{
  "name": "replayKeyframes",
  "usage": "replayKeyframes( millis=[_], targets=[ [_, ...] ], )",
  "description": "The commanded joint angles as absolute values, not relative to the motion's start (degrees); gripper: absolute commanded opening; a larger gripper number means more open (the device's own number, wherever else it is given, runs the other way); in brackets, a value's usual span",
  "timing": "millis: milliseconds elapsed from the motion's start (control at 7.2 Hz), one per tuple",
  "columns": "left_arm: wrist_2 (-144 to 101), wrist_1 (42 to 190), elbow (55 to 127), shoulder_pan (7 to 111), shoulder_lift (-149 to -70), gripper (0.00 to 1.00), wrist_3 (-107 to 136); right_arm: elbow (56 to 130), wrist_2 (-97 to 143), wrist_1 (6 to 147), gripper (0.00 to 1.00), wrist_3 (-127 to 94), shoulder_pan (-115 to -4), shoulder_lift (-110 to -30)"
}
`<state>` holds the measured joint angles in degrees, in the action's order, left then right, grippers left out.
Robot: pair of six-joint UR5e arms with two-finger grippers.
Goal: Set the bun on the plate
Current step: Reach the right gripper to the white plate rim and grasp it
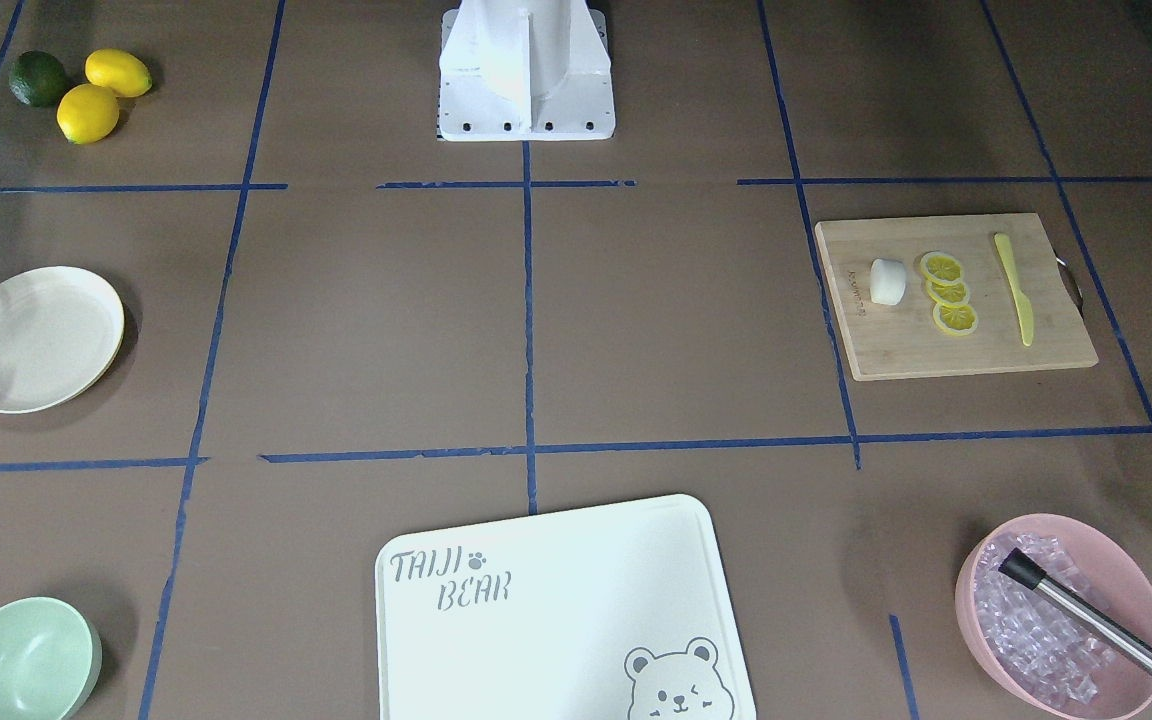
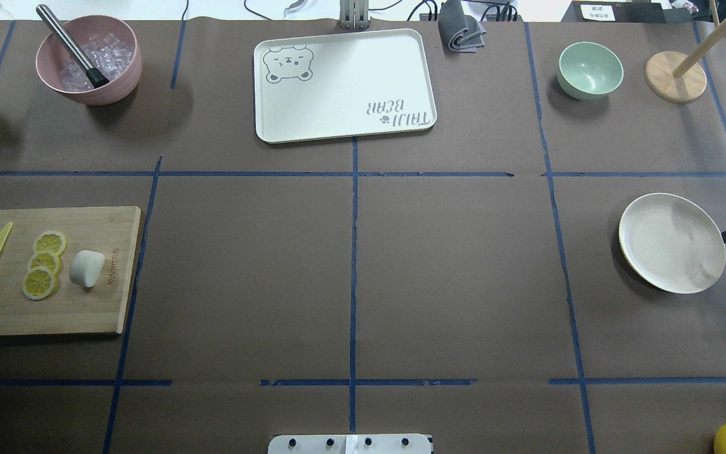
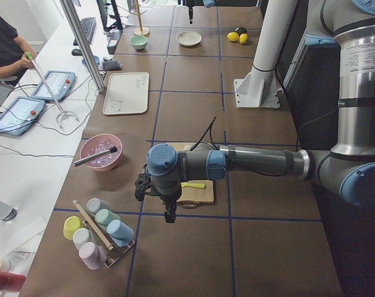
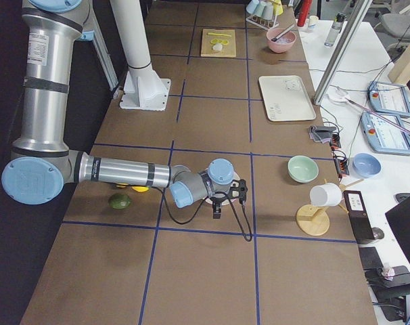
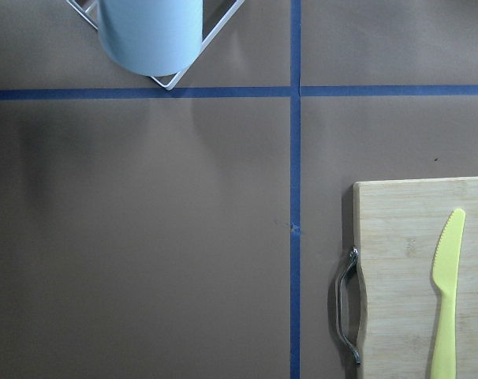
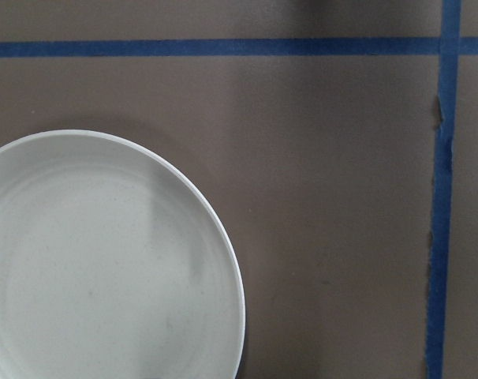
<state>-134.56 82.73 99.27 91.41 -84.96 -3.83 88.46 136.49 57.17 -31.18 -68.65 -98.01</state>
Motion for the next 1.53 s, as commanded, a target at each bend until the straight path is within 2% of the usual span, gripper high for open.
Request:
replayKeyframes(
  millis=[0,278,417,556,833,972,1389],
  targets=[
    [-134.56,82.71,99.49,91.41,-84.99,1.0,-3.87,86.58,135.88,56.16,0.95,-32.78,-66.1,-96.16],
    [-134.56,82.71,100.1,91.41,-84.9,1.0,-3.78,84.29,136.05,56.16,0.93,-32.87,-66.01,-95.19],
    [-134.56,82.71,100.28,91.49,-84.9,1.0,-3.78,84.29,136.14,56.16,0.81,-33.05,-66.01,-95.19],
    [-134.56,82.71,100.28,91.49,-84.9,1.0,-3.78,84.29,136.14,56.16,0.52,-35.22,-66.01,-95.19],
    [-134.56,82.71,100.72,91.49,-84.73,1.0,-3.78,84.37,136.32,56.16,0.08,-36.56,-65.92,-95.19],
    [-134.56,82.71,100.81,91.49,-84.64,1.0,-3.78,84.46,136.32,56.16,0.0,-36.65,-65.92,-95.01],
    [-134.56,82.71,100.9,91.49,-84.64,1.0,-3.78,89.18,137.71,56.25,0.0,-41.1,-65.92,-93.78]
  ],
)
